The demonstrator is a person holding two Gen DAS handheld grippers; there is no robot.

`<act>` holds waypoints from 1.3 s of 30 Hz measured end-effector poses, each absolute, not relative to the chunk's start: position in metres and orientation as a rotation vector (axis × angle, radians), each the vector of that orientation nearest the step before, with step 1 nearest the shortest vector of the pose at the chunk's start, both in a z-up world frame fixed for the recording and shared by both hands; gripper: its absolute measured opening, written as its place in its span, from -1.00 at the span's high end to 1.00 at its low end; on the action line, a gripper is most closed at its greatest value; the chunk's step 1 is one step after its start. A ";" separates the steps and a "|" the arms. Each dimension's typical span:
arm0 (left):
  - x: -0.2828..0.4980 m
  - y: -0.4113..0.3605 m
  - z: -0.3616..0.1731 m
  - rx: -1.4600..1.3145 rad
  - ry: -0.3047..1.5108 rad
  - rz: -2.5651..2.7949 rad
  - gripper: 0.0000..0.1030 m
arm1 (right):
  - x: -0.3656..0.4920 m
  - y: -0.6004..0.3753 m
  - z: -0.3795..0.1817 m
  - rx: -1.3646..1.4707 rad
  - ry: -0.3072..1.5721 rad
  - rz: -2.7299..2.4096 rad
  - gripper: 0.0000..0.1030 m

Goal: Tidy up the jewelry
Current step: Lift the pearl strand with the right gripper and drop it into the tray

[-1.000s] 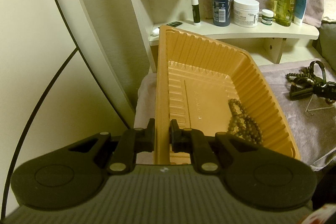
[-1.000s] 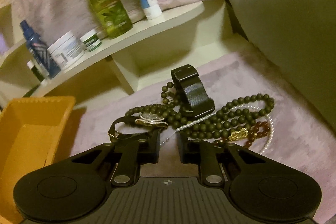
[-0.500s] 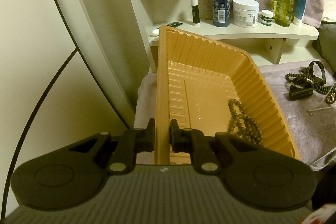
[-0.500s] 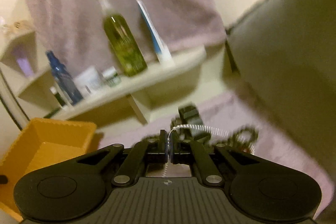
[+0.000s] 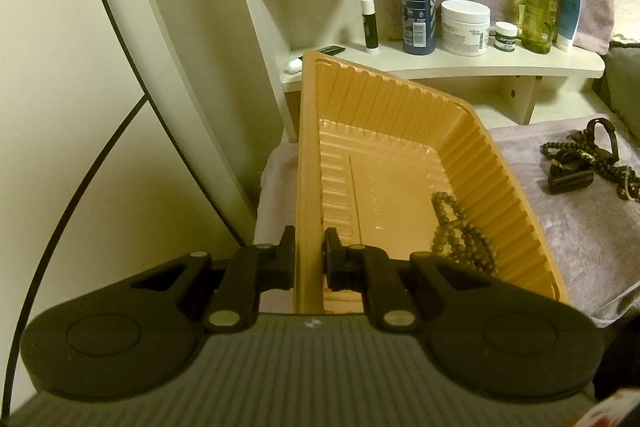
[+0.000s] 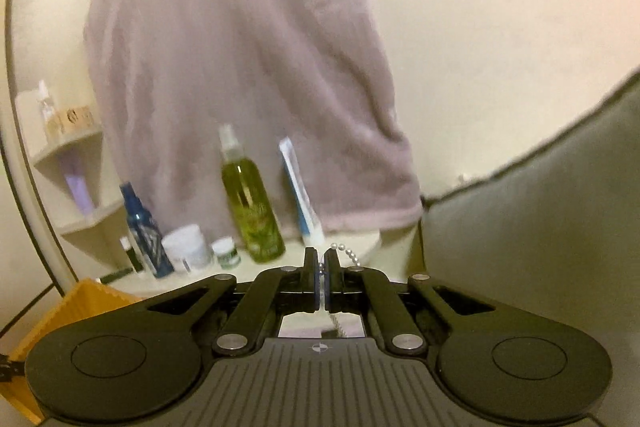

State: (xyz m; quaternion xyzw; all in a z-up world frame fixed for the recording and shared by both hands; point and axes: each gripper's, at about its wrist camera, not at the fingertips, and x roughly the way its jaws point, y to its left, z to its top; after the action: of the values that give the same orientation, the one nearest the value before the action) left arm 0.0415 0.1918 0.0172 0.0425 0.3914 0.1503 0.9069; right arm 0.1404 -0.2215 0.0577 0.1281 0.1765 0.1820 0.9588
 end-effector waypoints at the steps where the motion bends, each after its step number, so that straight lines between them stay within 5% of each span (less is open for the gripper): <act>1: 0.042 0.192 0.017 0.087 0.808 0.310 0.77 | 0.139 -0.222 0.063 0.257 0.347 0.374 0.96; 18: 0.041 0.193 0.019 0.082 0.804 0.305 0.77 | 0.130 -0.196 0.121 0.219 0.233 0.498 0.96; 39: 0.041 0.195 0.019 0.079 0.806 0.295 0.77 | 0.158 -0.035 0.098 0.253 0.462 0.997 0.96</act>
State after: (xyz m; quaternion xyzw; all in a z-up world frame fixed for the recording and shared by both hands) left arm 0.0413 0.1953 0.0193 0.0381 0.3908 0.1430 0.9085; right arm 0.1584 -0.0352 0.0975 0.1201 0.2192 0.4724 0.8452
